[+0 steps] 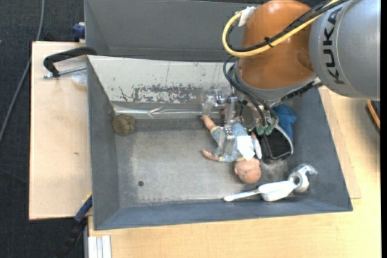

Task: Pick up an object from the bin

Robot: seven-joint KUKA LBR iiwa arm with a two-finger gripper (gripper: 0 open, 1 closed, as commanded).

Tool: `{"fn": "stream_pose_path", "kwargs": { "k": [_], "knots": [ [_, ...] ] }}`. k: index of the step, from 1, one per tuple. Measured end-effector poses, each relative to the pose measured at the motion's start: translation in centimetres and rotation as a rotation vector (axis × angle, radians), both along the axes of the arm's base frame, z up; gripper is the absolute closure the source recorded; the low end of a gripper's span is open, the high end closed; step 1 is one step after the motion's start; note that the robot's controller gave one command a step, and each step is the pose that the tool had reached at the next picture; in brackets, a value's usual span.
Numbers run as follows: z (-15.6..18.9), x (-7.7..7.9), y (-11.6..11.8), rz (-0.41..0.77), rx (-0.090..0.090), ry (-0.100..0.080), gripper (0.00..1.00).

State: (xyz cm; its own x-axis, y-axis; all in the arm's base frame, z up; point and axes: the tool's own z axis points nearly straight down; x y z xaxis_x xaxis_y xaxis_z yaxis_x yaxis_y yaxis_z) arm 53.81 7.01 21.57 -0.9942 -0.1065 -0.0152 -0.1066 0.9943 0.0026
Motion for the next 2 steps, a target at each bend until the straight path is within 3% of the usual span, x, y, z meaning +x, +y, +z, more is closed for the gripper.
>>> {"fn": "stream_pose_path", "kwargs": {
  "k": [1, 2],
  "knots": [
    [-1.9, 2.1, -2.0, 0.096, 0.001, -0.008, 0.0],
    [-5.8, 2.0, -5.2, 0.126, -0.004, 0.0, 0.0]
  ]
}}
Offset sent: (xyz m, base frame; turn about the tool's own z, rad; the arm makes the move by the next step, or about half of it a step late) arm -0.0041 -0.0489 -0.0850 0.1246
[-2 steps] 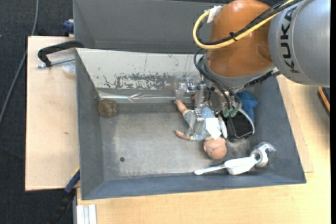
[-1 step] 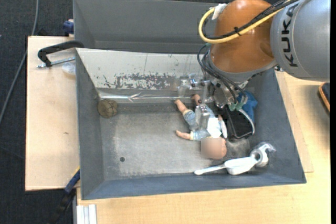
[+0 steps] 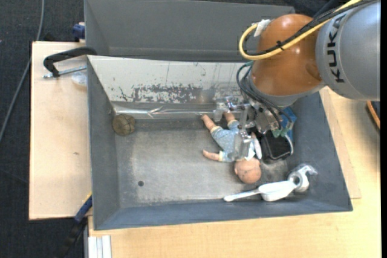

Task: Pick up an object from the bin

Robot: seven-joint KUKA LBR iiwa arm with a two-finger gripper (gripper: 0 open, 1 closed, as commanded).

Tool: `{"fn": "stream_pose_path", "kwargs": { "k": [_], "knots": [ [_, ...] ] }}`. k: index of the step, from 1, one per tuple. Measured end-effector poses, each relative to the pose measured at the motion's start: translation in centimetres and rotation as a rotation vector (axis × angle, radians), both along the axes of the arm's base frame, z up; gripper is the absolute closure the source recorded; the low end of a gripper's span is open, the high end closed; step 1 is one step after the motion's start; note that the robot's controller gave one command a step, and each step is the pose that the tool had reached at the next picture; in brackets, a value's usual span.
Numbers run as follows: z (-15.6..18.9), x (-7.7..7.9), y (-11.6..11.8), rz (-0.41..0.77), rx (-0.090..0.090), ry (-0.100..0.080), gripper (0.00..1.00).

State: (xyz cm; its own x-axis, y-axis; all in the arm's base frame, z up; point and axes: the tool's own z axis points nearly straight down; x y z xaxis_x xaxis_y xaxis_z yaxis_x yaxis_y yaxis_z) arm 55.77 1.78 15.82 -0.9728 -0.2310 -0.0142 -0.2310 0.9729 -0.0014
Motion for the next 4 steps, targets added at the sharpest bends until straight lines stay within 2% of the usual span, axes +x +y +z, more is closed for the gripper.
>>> {"fn": "stream_pose_path", "kwargs": {
  "k": [1, 2, 3, 4],
  "knots": [
    [-0.5, -0.6, -0.6, -0.237, 0.008, 0.0, 0.0],
    [-2.6, -1.2, -4.0, -0.116, 0.005, -0.003, 0.0],
    [-5.6, -2.0, -5.2, -0.112, 0.005, -0.005, 0.0],
    [-7.8, -0.4, -5.3, -0.218, 0.013, -0.012, 1.0]
  ]
}}
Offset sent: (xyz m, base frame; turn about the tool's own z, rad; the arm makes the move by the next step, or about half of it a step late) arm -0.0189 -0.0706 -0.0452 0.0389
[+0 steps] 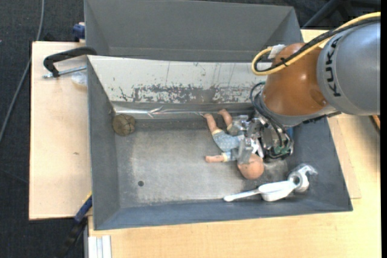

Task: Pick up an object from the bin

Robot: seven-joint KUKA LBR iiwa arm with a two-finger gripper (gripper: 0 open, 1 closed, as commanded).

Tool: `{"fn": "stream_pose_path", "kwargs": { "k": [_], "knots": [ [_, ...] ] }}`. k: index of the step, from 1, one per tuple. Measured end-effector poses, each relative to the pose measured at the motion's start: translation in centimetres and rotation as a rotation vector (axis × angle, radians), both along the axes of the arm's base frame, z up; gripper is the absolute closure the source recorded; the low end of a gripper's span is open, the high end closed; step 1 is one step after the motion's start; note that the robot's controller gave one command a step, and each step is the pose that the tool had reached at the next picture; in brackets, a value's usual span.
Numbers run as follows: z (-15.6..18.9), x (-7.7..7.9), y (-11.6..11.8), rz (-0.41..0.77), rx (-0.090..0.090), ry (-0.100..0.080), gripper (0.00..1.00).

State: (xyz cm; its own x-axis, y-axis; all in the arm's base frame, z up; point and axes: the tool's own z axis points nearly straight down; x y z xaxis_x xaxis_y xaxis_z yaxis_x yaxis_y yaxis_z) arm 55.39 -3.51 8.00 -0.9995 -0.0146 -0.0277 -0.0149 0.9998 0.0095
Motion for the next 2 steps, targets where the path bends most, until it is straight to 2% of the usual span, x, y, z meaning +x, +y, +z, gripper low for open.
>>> {"fn": "stream_pose_path", "kwargs": {
  "k": [1, 2],
  "knots": [
    [0.0, 0.0, 0.0, 0.0, 0.0, 0.0, 1.0],
    [12.6, 2.7, -0.5, -0.013, 0.001, -0.005, 1.0]
  ]
}}
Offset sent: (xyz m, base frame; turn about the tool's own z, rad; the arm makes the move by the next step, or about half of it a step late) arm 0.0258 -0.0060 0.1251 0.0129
